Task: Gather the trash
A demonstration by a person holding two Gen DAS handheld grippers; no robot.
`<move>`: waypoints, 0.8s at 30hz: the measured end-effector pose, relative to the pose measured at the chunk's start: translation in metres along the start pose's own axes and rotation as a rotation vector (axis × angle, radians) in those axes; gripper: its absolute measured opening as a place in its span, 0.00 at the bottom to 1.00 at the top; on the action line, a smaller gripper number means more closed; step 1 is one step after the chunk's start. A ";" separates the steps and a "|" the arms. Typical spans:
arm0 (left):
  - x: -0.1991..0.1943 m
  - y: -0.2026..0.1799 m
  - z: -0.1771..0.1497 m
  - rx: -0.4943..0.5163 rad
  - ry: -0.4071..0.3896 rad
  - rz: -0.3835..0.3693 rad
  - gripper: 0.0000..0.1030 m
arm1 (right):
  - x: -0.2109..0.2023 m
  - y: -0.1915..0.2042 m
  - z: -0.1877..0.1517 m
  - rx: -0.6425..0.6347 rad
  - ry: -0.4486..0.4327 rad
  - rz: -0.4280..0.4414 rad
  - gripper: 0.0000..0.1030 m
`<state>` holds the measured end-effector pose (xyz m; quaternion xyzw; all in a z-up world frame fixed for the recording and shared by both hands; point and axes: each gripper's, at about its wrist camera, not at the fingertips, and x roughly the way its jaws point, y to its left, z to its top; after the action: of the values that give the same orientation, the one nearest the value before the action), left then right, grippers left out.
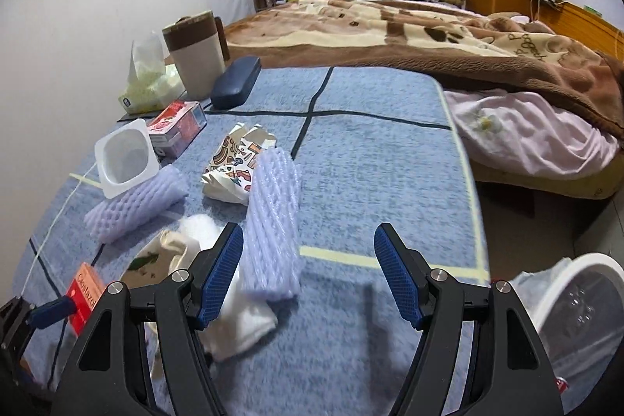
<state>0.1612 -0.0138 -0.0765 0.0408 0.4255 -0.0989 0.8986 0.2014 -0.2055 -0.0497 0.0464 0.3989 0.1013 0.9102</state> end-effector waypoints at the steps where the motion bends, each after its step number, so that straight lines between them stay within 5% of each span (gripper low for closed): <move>1: -0.001 0.001 0.000 -0.002 0.002 -0.004 0.74 | 0.002 0.001 0.001 -0.003 0.006 0.002 0.69; 9: -0.005 0.021 -0.003 -0.021 0.026 -0.005 0.74 | 0.013 0.000 0.003 0.046 0.059 0.057 0.69; 12: -0.009 0.023 -0.004 -0.036 0.026 -0.025 0.74 | 0.011 0.004 0.001 0.031 0.054 0.059 0.62; 18: -0.020 0.006 -0.002 -0.024 -0.032 -0.071 0.74 | 0.012 0.007 0.000 0.030 0.053 0.061 0.58; 24: -0.006 0.001 -0.006 0.000 0.005 -0.005 0.74 | 0.014 0.011 -0.001 0.010 0.066 0.063 0.28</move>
<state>0.1535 -0.0116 -0.0755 0.0400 0.4278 -0.1011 0.8973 0.2087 -0.1914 -0.0584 0.0602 0.4277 0.1295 0.8926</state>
